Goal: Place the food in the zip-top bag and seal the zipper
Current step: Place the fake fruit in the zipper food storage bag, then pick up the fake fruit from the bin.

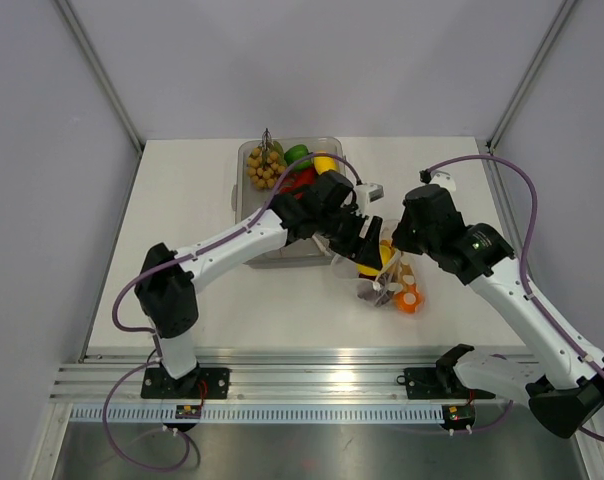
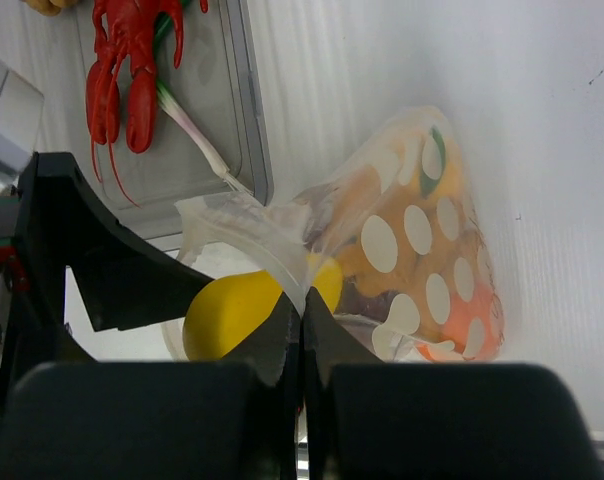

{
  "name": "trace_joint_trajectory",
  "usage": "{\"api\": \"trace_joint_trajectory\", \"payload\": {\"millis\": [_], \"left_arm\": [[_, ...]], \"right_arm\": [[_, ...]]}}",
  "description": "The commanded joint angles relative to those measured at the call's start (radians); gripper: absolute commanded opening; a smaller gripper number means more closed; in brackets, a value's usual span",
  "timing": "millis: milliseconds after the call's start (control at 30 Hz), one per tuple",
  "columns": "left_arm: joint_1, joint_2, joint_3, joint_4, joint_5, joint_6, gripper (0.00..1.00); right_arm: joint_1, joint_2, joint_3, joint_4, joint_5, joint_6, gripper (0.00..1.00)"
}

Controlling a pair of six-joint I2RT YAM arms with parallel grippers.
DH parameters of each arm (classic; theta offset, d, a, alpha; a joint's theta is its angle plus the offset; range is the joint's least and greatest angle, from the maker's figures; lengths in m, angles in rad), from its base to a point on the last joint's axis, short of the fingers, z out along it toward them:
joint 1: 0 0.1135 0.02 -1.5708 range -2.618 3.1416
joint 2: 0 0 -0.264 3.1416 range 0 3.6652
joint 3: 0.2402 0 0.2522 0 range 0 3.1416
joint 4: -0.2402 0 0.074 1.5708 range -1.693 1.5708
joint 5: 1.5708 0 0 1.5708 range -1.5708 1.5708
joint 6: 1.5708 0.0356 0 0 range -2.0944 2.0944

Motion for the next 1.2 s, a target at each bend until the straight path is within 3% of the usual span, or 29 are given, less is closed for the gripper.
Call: {"api": "trace_joint_trajectory", "payload": {"millis": [0,133,200,400,567,700,767,967,1167], "left_arm": [[-0.004,0.026,0.094,0.057,0.011,-0.010,0.52],[-0.004,0.041,0.131,0.027,0.020,-0.002,0.84],[-0.004,0.034,0.140,-0.002,0.027,0.025,0.88],[-0.004,-0.006,0.184,-0.157,0.025,0.128,0.86],[0.026,-0.142,0.165,-0.208,0.040,0.191,0.80],[0.210,-0.216,0.114,-0.113,0.093,0.144,0.80],[0.322,-0.149,0.163,-0.133,0.093,0.110,0.79],[0.378,0.115,0.490,-0.320,-0.122,0.124,0.83],[0.430,0.310,0.550,-0.210,-0.187,-0.005,0.85]], "right_arm": [[0.003,-0.029,0.009,0.032,0.010,0.019,0.00],[0.004,-0.031,0.009,0.023,0.013,0.018,0.00],[0.004,-0.035,0.006,0.024,0.018,0.016,0.00],[0.003,-0.025,-0.005,0.029,0.027,0.011,0.00],[0.003,-0.016,-0.003,0.018,0.055,0.018,0.00],[-0.005,0.018,0.027,0.030,0.021,0.033,0.00],[-0.016,0.064,0.052,0.008,0.044,0.044,0.00],[-0.057,0.095,0.132,-0.039,0.115,0.065,0.00],[-0.088,0.069,0.159,-0.072,0.168,0.030,0.00]]}}
